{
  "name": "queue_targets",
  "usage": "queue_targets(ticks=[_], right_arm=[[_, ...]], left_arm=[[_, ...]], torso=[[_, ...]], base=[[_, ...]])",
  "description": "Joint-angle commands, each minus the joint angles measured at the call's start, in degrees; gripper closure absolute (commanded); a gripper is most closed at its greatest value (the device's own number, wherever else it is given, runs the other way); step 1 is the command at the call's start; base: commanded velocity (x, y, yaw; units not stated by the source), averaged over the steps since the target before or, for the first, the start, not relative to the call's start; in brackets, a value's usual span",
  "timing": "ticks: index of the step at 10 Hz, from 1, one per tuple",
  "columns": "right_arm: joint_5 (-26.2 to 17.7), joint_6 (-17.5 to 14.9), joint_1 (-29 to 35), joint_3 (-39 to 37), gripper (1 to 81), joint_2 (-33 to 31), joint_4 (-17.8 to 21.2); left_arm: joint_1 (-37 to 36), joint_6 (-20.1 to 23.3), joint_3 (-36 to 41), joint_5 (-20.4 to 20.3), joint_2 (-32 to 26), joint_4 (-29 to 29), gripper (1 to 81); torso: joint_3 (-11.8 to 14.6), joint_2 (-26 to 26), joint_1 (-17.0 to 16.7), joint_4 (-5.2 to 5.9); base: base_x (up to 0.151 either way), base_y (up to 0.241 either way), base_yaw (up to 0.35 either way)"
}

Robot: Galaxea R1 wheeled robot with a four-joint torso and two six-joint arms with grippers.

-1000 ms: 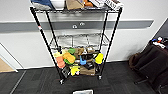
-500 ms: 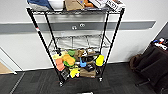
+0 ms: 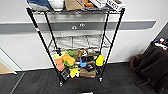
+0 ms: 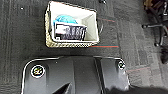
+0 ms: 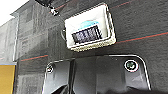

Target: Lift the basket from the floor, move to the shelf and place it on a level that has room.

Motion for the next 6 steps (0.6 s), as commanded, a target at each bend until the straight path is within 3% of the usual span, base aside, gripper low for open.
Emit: queue_targets(ticks=[1, 2, 3, 6], right_arm=[[-2.76, 0.09, 3.44, -0.11, 1.0, -0.89, 0.93], [-2.76, 0.18, 2.65, -0.55, 1.0, -0.46, 1.02], [-2.76, 0.18, 1.94, -0.72, 1.0, -0.19, 1.02], [-3.29, 0.44, -0.68, -0.54, 1.0, 0.42, 1.11]], left_arm=[[-2.62, -0.07, -0.13, 2.76, -0.69, -4.28, 1.0], [-2.28, -0.07, -0.31, 2.76, -0.96, -4.46, 1.0], [-2.01, -0.07, -0.04, 2.67, -1.22, -4.72, 1.0], [-1.13, -1.39, 0.75, 4.33, -1.40, -9.10, 1.0]], torso=[[0.00, -0.03, 0.00, 0.00], [0.00, -0.03, 0.00, 0.00], [0.00, -5.75, 3.69, 0.00], [0.00, -8.85, 5.55, 0.00]], base=[[0.000, 0.000, 0.000], [0.000, 0.000, 0.000], [0.000, 0.000, 0.000], [0.000, 0.000, 0.000]])
